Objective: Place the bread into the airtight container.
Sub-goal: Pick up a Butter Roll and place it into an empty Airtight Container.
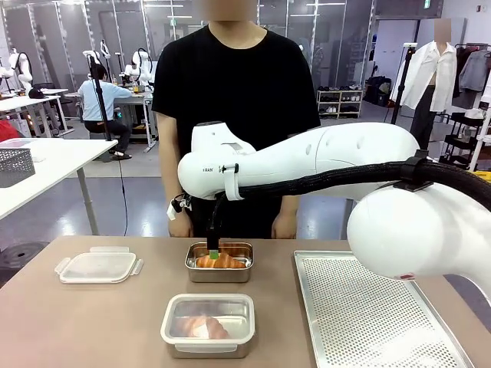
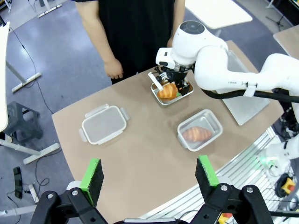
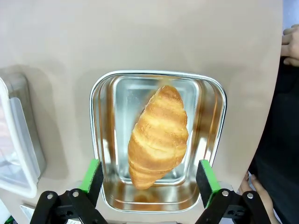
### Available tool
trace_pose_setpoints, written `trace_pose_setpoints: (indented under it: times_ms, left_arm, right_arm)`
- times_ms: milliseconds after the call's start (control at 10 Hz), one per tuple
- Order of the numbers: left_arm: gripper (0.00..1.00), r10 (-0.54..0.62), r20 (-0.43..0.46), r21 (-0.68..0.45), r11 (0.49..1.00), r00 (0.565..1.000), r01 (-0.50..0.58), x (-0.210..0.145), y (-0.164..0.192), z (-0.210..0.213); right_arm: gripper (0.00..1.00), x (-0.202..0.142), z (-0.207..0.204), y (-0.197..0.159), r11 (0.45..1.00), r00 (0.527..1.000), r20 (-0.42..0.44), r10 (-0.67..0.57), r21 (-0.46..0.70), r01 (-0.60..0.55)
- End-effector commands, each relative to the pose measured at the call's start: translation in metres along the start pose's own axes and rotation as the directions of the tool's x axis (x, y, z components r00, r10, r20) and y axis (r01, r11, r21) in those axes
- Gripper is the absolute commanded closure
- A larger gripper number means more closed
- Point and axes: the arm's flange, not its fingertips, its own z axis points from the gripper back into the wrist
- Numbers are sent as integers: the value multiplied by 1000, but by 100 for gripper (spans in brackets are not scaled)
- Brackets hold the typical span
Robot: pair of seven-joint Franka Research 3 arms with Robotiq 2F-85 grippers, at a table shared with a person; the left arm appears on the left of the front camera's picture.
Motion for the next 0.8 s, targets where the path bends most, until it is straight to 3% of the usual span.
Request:
trace_pose_setpoints:
  times_ms: [0, 700]
  left_arm:
    - [0, 2, 2, -3, 1000, 1000, -2, 0, -1, 1]
    - [0, 2, 2, -3, 1000, 1000, -2, 0, -1, 1]
  right_arm:
    - [0, 0, 0, 0, 1000, 1000, 0, 1, 0, -1]
    - [0, 0, 0, 0, 1000, 1000, 0, 1, 0, -1]
